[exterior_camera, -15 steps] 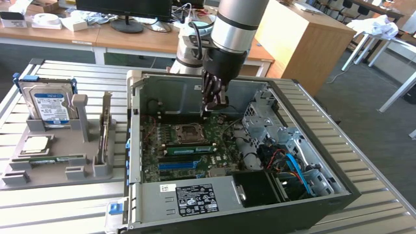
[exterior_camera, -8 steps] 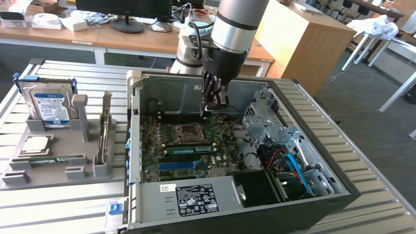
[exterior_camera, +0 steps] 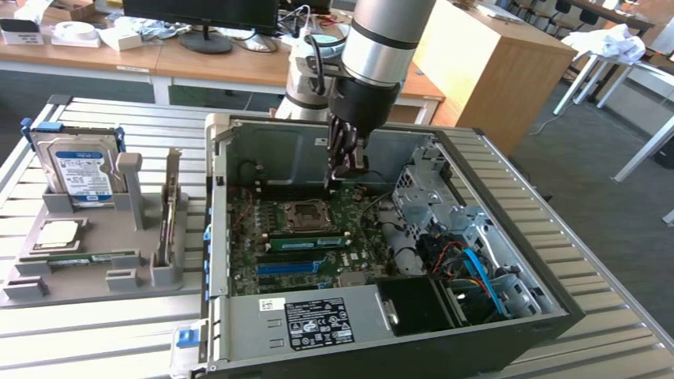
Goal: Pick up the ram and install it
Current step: 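Press down the ram until it locks into place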
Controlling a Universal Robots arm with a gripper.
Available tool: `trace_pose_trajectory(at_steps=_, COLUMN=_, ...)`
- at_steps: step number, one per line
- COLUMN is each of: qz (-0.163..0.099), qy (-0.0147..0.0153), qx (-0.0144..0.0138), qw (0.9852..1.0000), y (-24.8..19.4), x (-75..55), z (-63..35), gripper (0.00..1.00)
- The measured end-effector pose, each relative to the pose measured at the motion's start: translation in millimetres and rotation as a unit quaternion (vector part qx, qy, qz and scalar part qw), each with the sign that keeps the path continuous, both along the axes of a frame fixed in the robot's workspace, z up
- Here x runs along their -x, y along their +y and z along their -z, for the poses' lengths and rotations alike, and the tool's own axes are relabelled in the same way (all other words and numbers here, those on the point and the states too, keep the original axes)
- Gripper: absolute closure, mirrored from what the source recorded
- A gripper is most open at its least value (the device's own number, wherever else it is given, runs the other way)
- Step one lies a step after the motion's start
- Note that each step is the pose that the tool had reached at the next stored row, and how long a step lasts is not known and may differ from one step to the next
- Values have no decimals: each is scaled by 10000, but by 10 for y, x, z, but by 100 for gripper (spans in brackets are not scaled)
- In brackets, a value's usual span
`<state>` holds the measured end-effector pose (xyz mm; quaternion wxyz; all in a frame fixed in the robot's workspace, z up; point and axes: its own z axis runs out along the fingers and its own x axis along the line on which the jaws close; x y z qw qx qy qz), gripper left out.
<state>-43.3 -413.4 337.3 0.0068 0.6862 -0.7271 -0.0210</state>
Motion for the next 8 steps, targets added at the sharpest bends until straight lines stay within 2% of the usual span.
trace_pose_trajectory(at_steps=4, qz=342, qy=0, qx=0, qw=9994, y=0, x=0, z=3, gripper=90)
trace_pose_trajectory(at_steps=8, qz=707, qy=1, qx=1, qw=9975, y=0, x=0, z=7, gripper=90)
